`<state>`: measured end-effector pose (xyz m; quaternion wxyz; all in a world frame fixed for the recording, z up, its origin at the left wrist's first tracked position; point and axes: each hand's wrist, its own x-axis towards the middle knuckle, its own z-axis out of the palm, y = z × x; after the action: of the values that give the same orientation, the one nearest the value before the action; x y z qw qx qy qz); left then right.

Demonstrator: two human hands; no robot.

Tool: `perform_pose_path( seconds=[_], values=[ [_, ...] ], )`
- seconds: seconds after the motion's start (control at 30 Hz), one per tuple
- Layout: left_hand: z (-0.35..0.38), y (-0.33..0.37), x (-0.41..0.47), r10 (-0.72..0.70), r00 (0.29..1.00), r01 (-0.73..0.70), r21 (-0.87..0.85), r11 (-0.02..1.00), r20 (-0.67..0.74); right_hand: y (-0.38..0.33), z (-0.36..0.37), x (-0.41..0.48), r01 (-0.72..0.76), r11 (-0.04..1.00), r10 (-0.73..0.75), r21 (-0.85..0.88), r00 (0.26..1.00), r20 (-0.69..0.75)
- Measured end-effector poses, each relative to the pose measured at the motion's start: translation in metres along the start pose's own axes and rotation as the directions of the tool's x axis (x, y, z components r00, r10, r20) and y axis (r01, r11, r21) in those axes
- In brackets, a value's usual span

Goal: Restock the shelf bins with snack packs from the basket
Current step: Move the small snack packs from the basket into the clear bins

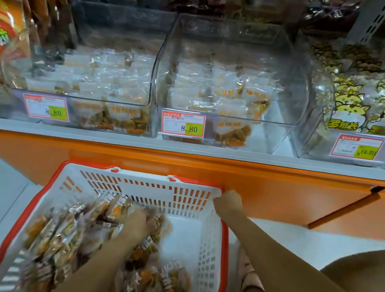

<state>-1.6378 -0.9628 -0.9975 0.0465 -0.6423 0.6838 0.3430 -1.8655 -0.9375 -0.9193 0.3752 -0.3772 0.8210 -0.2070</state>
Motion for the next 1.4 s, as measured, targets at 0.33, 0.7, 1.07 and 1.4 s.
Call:
perform_pose_path(
  seconds=[0.33, 0.7, 1.07, 1.4],
  values=[
    [0.019, 0.007, 0.040, -0.104, 0.989, 0.100, 0.040, 0.994, 0.107, 0.005, 0.013, 0.013, 0.051, 0.998, -0.047, 0.022, 0.988, -0.145],
    [0.060, 0.018, 0.043, -0.067, 0.960, 0.056, 0.046, 0.997, 0.271, 0.010, 0.017, 0.020, 0.058, 0.996, -0.050, 0.061, 0.991, -0.126],
    [0.024, 0.030, 0.013, 0.088, 0.991, -0.079, -0.088, 0.993, 0.105, 0.012, 0.018, 0.017, 0.072, 0.988, -0.054, 0.136, 0.990, -0.134],
    [-0.084, 0.047, -0.058, 0.266, 0.948, -0.098, -0.628, 0.772, 0.178, -0.018, -0.029, -0.001, 0.150, 0.890, -0.020, -0.431, 0.956, 0.291]
  ],
)
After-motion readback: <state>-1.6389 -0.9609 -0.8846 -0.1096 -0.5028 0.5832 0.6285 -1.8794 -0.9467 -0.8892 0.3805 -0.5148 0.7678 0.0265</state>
